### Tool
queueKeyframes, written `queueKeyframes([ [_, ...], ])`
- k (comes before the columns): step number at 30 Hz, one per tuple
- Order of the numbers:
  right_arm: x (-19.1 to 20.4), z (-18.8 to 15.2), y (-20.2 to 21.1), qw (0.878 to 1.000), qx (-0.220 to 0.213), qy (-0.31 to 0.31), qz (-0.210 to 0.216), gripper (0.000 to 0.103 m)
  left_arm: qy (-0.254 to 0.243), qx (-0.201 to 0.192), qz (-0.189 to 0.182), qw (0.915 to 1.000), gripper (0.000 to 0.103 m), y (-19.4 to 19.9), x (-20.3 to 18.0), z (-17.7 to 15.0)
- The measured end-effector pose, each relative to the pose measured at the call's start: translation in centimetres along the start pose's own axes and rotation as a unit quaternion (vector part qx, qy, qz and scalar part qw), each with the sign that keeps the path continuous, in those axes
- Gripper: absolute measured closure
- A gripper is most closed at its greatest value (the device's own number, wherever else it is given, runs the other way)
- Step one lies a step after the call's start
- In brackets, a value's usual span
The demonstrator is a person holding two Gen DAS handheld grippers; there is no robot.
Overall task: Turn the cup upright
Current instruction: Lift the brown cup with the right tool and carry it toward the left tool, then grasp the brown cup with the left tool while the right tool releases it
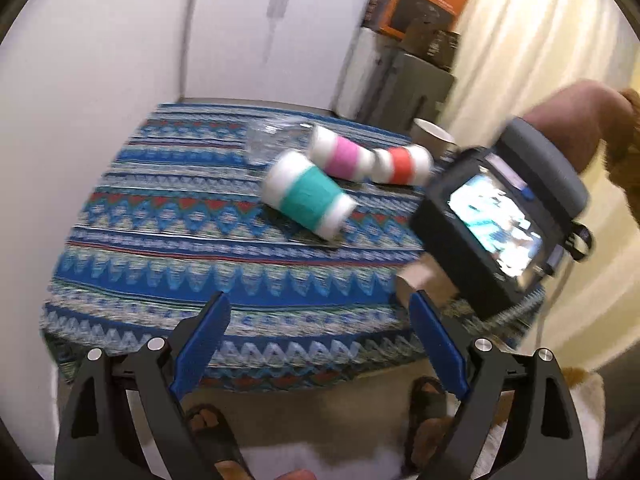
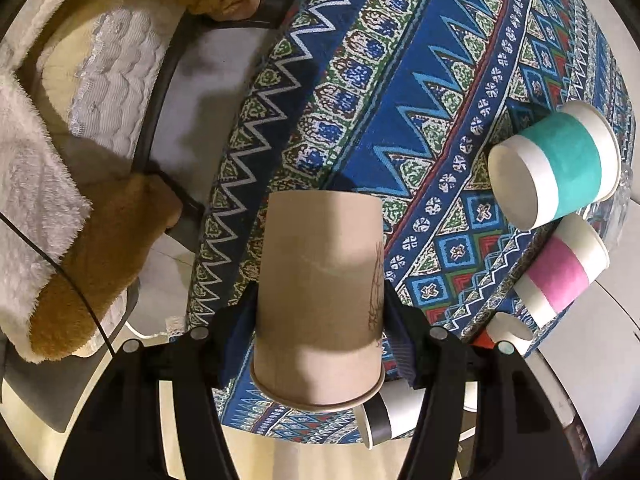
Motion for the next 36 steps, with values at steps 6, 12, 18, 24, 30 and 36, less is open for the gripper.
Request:
queueKeyframes([
  [6,-3.5,-3.2,-2.4,1.0,0.001,-0.005,-0.007,0.043,-0.056,0.036,-0.041,0.9969,0.015,-1.4,-2.9,-1.0],
  [12,-4.1,-4.1,-2.3,1.0,-0.005,-0.018,-0.023,0.038,-0.103,0.062,-0.056,0.9911,0.015,-2.9,-5.5,-1.9],
  [18,-4.6,-5.8,-1.3,0.997,-0.024,-0.059,-0.035,0.016,-0.118,0.069,-0.054,0.9892,0.015,-3.2,-5.9,-2.2],
  [24,-5.5,-9.0,1.5,0.986,-0.075,-0.145,-0.017,0.016,-0.144,0.078,-0.054,0.985,0.015,-3.6,-6.4,-2.4],
  [30,-5.5,-17.0,5.3,0.905,-0.22,-0.365,0.001,0.016,-0.172,0.121,-0.094,0.9732,0.015,-5.5,-8.2,-1.1],
  [36,2.1,-23.4,7.1,0.723,-0.407,-0.557,0.038,0.016,-0.248,0.175,-0.088,0.9487,0.015,-9.1,-10.4,1.3],
])
Point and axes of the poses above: each gripper's, at about its wrist camera, not at the fingertips, and y roughly against the way its jaws point, x to its left, z to its top, the point moved 2 cm from there along -y, roughly the way its jaws point, and after that the axes turned 9 degrees about -z, right-handed, at the moved point
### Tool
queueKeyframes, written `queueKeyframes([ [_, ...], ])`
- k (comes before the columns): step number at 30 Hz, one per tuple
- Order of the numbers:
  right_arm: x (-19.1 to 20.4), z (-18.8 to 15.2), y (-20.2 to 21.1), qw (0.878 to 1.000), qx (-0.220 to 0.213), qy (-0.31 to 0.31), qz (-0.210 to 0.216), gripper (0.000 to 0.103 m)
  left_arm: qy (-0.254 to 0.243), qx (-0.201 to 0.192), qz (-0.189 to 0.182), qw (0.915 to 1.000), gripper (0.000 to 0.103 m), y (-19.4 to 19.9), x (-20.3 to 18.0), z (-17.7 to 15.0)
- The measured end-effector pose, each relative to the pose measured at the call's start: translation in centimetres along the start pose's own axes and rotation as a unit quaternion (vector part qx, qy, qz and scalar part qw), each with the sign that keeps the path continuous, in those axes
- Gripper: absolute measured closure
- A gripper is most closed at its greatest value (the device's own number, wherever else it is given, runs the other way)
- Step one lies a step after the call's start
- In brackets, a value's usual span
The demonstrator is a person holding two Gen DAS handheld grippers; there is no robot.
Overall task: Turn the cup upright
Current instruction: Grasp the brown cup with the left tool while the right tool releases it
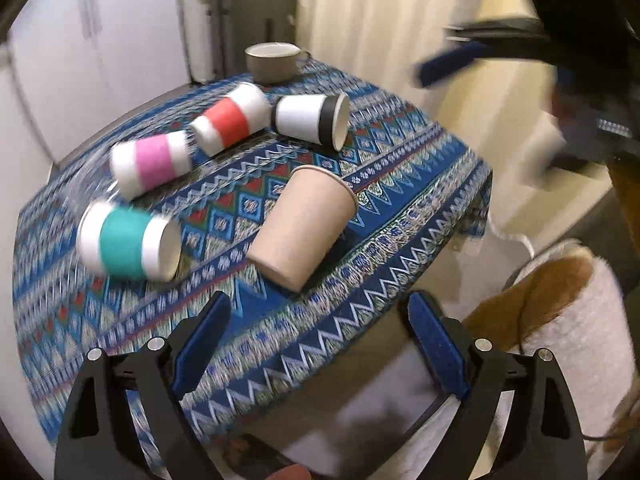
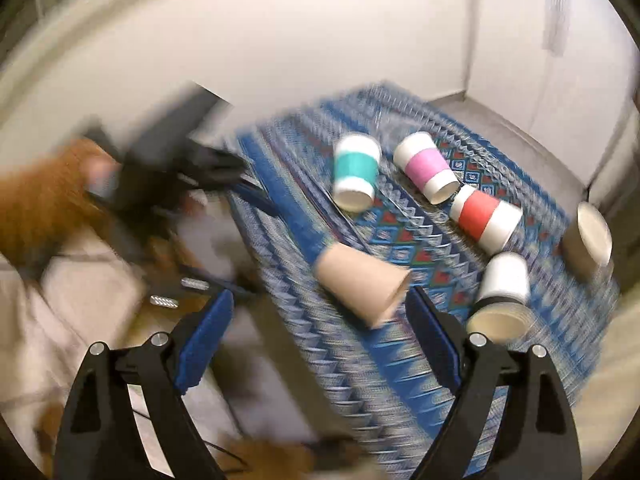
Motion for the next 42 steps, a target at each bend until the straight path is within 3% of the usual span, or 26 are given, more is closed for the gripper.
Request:
queueKeyframes([
  [3,0.0,-2.1,2.4,0.992,-0.07,-0.099,0.021,0.016,-0.045,0.05,-0.009,0.9977,0.015,-2.4,0.0,2.0],
  [7,-1.0,-5.1,3.7,0.962,-0.124,-0.236,0.052,0.016,-0.096,0.114,0.003,0.9888,0.015,-5.4,0.3,4.0],
  [9,-0.8,-6.3,3.6,0.95,-0.142,-0.267,0.075,0.015,-0.117,0.156,0.0,0.9808,0.015,-6.7,0.0,4.4],
  [11,-0.8,-6.9,3.1,0.945,-0.152,-0.281,0.068,0.015,-0.149,0.188,0.01,0.9708,0.015,-8.1,-0.1,4.8],
  [13,-1.4,-7.5,2.7,0.941,-0.149,-0.295,0.071,0.015,-0.148,0.202,0.004,0.9682,0.015,-8.9,-0.1,5.3],
  [18,-2.6,-8.5,2.7,0.935,-0.15,-0.317,0.06,0.015,-0.156,0.204,0.015,0.9665,0.015,-10.3,-0.4,6.7],
  [21,-2.3,-8.9,2.8,0.935,-0.145,-0.317,0.066,0.015,-0.16,0.219,0.0,0.9626,0.015,-11.1,-0.6,6.9],
  [26,-3.1,-9.8,2.5,0.924,-0.149,-0.341,0.087,0.015,-0.157,0.246,-0.008,0.9564,0.018,-12.4,0.3,7.0],
  [29,-3.5,-10.0,2.2,0.919,-0.147,-0.352,0.1,0.015,-0.134,0.253,-0.021,0.958,0.03,-13.0,1.2,7.3],
  [32,-3.6,-9.8,2.0,0.917,-0.144,-0.358,0.105,0.015,-0.121,0.258,-0.036,0.9577,0.033,-13.2,1.5,7.3],
  [33,-3.6,-9.7,1.9,0.916,-0.143,-0.359,0.104,0.015,-0.121,0.26,-0.039,0.9572,0.04,-13.4,1.5,7.3],
  [42,-3.3,-9.2,1.5,0.917,-0.132,-0.362,0.103,0.015,-0.096,0.219,-0.038,0.9703,0.041,-12.0,2.9,8.1],
])
Point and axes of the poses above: each gripper's, at about its wrist camera, not at the fingertips, and y roughly against the way its jaws point, x to its left, z to its top, the point moved 2 cm from there along -y, roughly the way its jaws point, and after that the axes turned 9 degrees about -z, right-handed, at the moved point
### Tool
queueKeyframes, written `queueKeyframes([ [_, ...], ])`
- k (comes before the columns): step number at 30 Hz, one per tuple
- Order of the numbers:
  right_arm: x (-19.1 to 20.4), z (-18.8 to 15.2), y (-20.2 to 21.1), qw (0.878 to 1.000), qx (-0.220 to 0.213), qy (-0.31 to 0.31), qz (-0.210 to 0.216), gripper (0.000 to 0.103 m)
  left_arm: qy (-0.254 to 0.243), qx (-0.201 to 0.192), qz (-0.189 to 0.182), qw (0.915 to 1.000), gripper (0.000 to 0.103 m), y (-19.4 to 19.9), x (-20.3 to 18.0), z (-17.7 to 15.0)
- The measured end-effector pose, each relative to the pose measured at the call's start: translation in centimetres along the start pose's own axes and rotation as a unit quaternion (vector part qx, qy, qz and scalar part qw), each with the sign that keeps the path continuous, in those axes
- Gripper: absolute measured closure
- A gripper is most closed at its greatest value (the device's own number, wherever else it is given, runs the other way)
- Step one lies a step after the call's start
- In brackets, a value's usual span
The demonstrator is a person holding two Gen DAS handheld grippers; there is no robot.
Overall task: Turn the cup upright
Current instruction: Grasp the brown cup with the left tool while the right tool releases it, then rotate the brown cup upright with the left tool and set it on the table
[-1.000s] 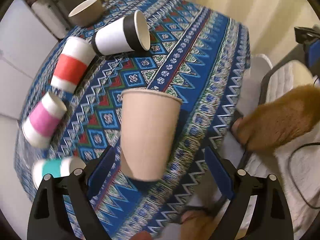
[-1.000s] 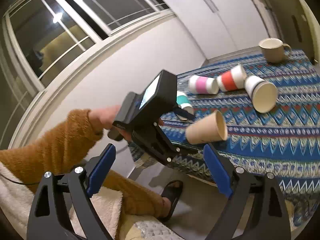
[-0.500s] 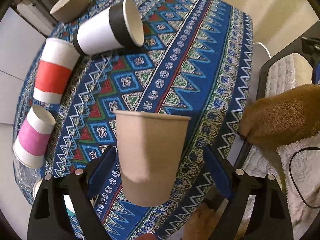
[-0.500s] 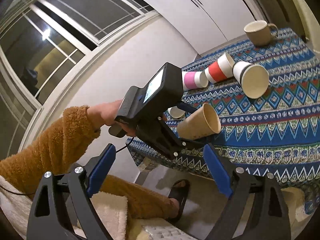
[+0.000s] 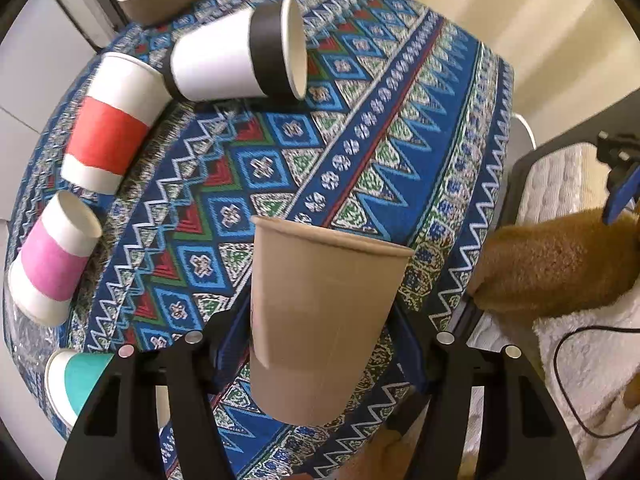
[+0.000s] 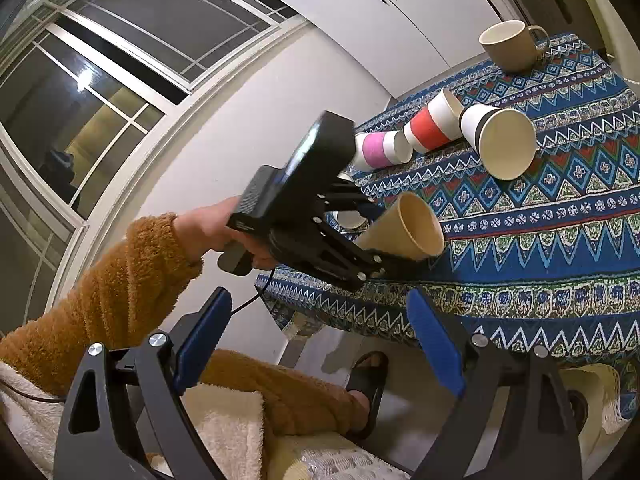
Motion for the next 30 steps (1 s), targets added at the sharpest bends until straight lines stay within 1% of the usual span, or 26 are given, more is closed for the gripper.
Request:
queueKeyframes([
  [2,0.2,0.0,0.0,1.0,0.0,0.003,-0.006,0.015,0.022,-0.042,0.001,0.9989,0.041,1.8,-0.3,-0.8],
  [4,0.3,0.1,0.1,1.0,-0.003,0.006,-0.014,0.015,0.053,-0.098,-0.004,0.9938,0.041,3.3,-0.3,-1.9],
  [5,0.3,0.1,0.2,1.0,-0.005,0.005,-0.018,0.015,0.069,-0.135,0.007,0.9884,0.041,4.1,-0.3,-2.7],
  [6,0.3,0.2,0.2,1.0,-0.007,0.004,-0.023,0.015,0.085,-0.159,0.018,0.9835,0.041,4.4,-0.6,-3.3],
  [7,0.5,0.3,0.3,0.999,-0.011,0.004,-0.03,0.015,0.108,-0.187,0.026,0.9761,0.041,4.9,-0.8,-4.1],
  [8,0.7,0.3,0.3,0.999,-0.014,0.003,-0.033,0.015,0.135,-0.23,0.046,0.9627,0.041,5.5,-1.0,-5.4],
  [9,0.9,0.5,0.3,0.999,-0.017,0.001,-0.036,0.015,0.151,-0.257,0.064,0.9525,0.041,5.6,-1.4,-6.1],
  [10,1.1,0.6,0.3,0.999,-0.02,-0.001,-0.038,0.015,0.171,-0.286,0.074,0.9399,0.041,5.8,-1.9,-7.1],
  [11,1.2,0.8,0.3,0.999,-0.024,-0.002,-0.042,0.015,0.197,-0.321,0.1,0.9209,0.041,5.9,-2.6,-8.2],
  [12,1.5,1.0,0.3,0.999,-0.026,-0.003,-0.046,0.015,0.213,-0.343,0.129,0.9059,0.041,6.2,-3.1,-9.0],
  [14,2.0,1.4,0.4,0.997,-0.039,-0.009,-0.06,0.015,0.246,-0.381,0.151,0.8784,0.041,6.1,-4.2,-10.2],
  [15,2.2,1.5,0.4,0.997,-0.043,-0.011,-0.061,0.015,0.269,-0.407,0.182,0.854,0.041,6.3,-4.9,-11.0],
  [16,2.5,1.7,0.5,0.997,-0.049,-0.017,-0.062,0.015,0.281,-0.424,0.19,0.8397,0.041,6.2,-5.2,-11.4],
  [17,2.6,1.9,0.5,0.997,-0.051,-0.021,-0.062,0.015,0.296,-0.446,0.213,0.8176,0.041,6.0,-5.8,-11.9],
  [18,2.8,2.0,0.4,0.997,-0.052,-0.022,-0.059,0.015,0.304,-0.458,0.228,0.8038,0.041,5.7,-6.1,-12.1],
  [19,3.1,2.1,0.2,0.997,-0.053,-0.021,-0.057,0.015,0.312,-0.472,0.231,0.7915,0.041,5.4,-6.4,-12.3],
  [20,3.2,2.2,0.1,0.996,-0.055,-0.02,-0.06,0.015,0.316,-0.489,0.24,0.7768,0.041,5.1,-6.7,-12.5],
  [22,3.5,2.2,-0.1,0.996,-0.06,-0.024,-0.058,0.015,0.318,-0.514,0.267,0.7501,0.041,4.5,-7.3,-12.6],
  [23,3.5,2.0,-0.1,0.996,-0.067,-0.027,-0.056,0.015,0.318,-0.526,0.277,0.7384,0.041,4.4,-7.5,-12.6],
  [24,3.6,1.8,0.0,0.995,-0.075,-0.028,-0.052,0.015,0.315,-0.542,0.293,0.722,0.041,4.2,-7.9,-12.9],
  [26,3.6,1.2,0.3,0.993,-0.103,-0.028,-0.05,0.015,0.319,-0.557,0.309,0.7016,0.041,3.6,-8.1,-13.1],
  [28,3.3,0.7,0.3,0.991,-0.113,-0.028,-0.059,0.015,0.319,-0.568,0.318,0.6885,0.041,3.0,-8.2,-13.1],
  [30,3.0,0.5,0.2,0.991,-0.113,-0.026,-0.07,0.015,0.318,-0.575,0.318,0.6831,0.041,2.0,-8.3,-12.9],
])
Point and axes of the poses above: each gripper's, at about its wrist camera, not at the fingertips, and y roughly against the way its jaws point, x to its left, z to its top, the point moved 2 cm from there along -y, roughly the way its jaws point, and after that the axes turned 9 degrees about -z, right-handed, at the moved point
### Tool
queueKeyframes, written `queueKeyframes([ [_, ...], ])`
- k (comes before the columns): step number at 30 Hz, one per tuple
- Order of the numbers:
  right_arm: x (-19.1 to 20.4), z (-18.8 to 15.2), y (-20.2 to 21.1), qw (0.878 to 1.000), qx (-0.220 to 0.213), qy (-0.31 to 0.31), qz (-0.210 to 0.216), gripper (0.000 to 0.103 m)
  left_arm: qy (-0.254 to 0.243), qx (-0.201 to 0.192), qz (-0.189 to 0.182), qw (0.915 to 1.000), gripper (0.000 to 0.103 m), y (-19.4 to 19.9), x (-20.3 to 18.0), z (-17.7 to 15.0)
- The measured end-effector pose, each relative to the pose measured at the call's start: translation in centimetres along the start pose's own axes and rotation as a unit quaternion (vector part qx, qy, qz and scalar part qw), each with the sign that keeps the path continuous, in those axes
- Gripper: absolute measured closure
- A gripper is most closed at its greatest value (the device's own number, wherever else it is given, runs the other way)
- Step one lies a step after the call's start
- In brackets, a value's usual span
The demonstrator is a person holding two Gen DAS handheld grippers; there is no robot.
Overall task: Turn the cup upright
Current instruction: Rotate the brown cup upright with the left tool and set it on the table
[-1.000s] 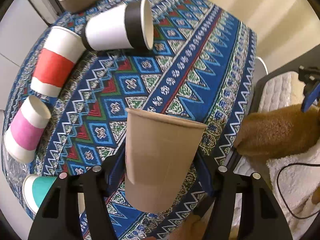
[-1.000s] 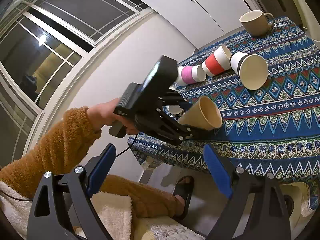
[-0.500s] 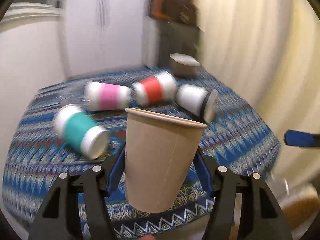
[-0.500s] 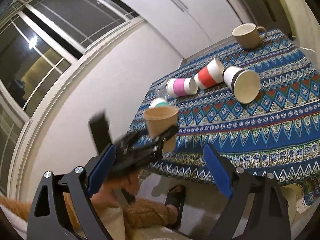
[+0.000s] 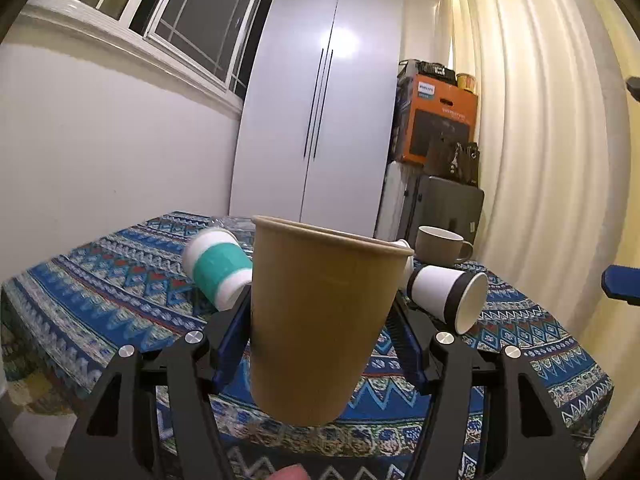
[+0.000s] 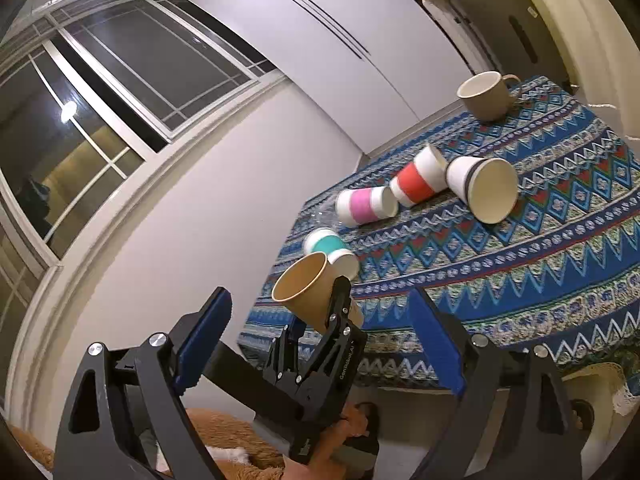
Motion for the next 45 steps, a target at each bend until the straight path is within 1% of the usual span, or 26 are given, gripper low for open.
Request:
queueKeyframes([
  [2,-0.2,0.1,-0.2,1.0,-0.001,0.01,-0.018,0.015,-0.002,-0.004,0.004,1.0,0.041,-0.5,-0.4,-1.2],
  [4,-0.2,0.1,-0.2,0.999,-0.002,0.02,-0.027,0.015,0.001,-0.002,-0.001,1.0,0.041,-0.9,-0.5,-2.2],
  [7,-0.7,0.0,-0.5,0.999,0.004,0.016,-0.029,0.015,0.005,0.001,-0.002,1.0,0.041,-0.9,-0.2,-3.0],
  [9,-1.0,0.0,-0.6,0.999,0.006,0.013,-0.029,0.015,0.014,0.004,-0.001,0.9999,0.04,-1.1,0.3,-3.2],
  [12,-1.0,0.0,-0.7,0.999,0.007,0.015,-0.03,0.015,0.013,0.01,0.002,0.9999,0.039,-1.1,0.5,-3.4],
  [13,-1.0,0.0,-0.8,0.999,0.009,0.016,-0.03,0.015,0.013,0.012,0.002,0.9998,0.038,-1.2,0.4,-3.5],
  [15,-0.9,-0.1,-1.0,0.999,0.015,0.016,-0.027,0.015,0.016,0.012,0.005,0.9998,0.024,-1.1,0.5,-3.7],
  [20,-0.6,-0.4,-1.0,0.999,0.017,0.024,-0.027,0.015,0.016,0.018,0.008,0.9997,0.022,-1.1,0.6,-3.8],
  [23,-0.7,-0.3,-0.9,0.999,0.016,0.023,-0.029,0.015,0.014,0.021,0.007,0.9997,0.014,-0.9,0.6,-3.6],
  [26,-0.9,-0.3,-0.7,0.999,0.009,0.019,-0.033,0.015,0.002,0.026,0.006,0.9996,0.014,-0.3,0.3,-3.1],
  [28,-1.0,-0.1,-0.7,0.999,0.008,0.012,-0.028,0.015,-0.004,0.03,0.007,0.9995,0.014,0.3,0.2,-2.9],
  [32,-0.8,0.0,-0.2,0.999,-0.001,0.017,-0.03,0.015,-0.021,0.04,0.009,0.9989,0.014,1.7,0.1,-2.5],
  [36,-0.6,0.1,0.7,0.999,-0.019,0.025,-0.042,0.015,-0.031,0.045,-0.009,0.9985,0.014,3.3,-0.6,-1.3],
  [39,0.0,0.0,1.7,0.997,-0.043,0.042,-0.056,0.015,-0.039,0.051,-0.022,0.9977,0.014,4.7,-1.5,-0.4],
  [42,0.9,-0.4,2.7,0.994,-0.064,0.062,-0.068,0.015,-0.051,0.06,-0.047,0.9958,0.014,6.5,-2.4,0.8],
  [45,2.0,-0.7,3.7,0.99,-0.082,0.082,-0.076,0.015,-0.053,0.066,-0.084,0.9929,0.014,8.4,-2.7,3.2],
])
Point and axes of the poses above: each gripper's, at about its wrist camera, not at the fingertips, and y roughly against the way its jaws point, x to its left, z to its top, the point moved 2 cm from there along -y, roughly the way its jaws point, and after that the axes turned 9 degrees about -z, right-handed, at the moved point
